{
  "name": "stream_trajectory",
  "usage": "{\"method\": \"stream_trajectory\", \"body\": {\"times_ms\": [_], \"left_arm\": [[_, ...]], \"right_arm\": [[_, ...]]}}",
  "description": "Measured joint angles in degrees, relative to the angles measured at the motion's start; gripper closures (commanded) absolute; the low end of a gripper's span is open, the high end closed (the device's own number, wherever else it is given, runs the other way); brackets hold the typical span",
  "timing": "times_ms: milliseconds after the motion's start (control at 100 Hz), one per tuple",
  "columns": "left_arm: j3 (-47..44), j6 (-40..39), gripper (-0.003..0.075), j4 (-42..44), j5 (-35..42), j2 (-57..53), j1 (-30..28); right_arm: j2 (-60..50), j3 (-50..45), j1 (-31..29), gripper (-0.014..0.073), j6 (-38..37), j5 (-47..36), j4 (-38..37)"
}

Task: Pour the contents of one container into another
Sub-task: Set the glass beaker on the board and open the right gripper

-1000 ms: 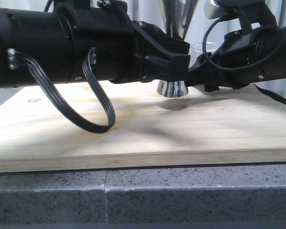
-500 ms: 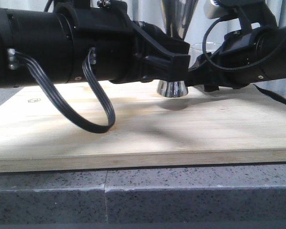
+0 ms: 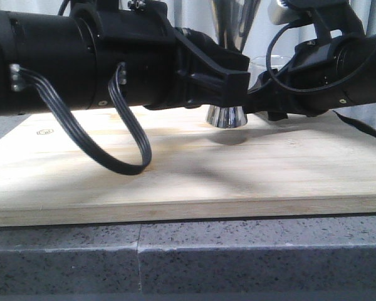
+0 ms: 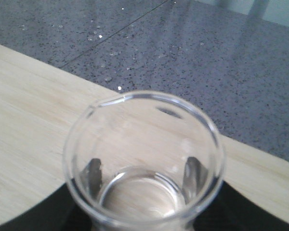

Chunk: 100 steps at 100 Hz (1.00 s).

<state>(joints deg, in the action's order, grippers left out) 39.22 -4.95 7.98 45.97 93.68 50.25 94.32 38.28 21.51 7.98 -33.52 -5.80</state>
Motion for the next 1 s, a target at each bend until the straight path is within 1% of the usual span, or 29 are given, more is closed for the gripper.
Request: {"method": "stream_trajectory", "body": {"times_ms": [220, 390, 550, 1000], "left_arm": [[0.00, 0.00, 0.0739, 0.00, -0.10, 0.00, 0.00], [0.00, 0.00, 0.0739, 0.00, -0.10, 0.00, 0.00], [0.00, 0.00, 0.0739, 0.00, -0.10, 0.00, 0.00], [0.00, 0.00, 0.0739, 0.00, -0.10, 0.00, 0.00]], "right_arm": [[0.00, 0.00, 0.00, 0.0251, 0.00, 0.00, 0.00], [0.00, 0.00, 0.00, 0.0187, 0.00, 0.00, 0.00], [0.00, 0.00, 0.00, 0.0151, 0.00, -0.12, 0.00], [-2.49, 0.00, 0.00, 0.0149, 0.00, -1.16, 0.00]]}}
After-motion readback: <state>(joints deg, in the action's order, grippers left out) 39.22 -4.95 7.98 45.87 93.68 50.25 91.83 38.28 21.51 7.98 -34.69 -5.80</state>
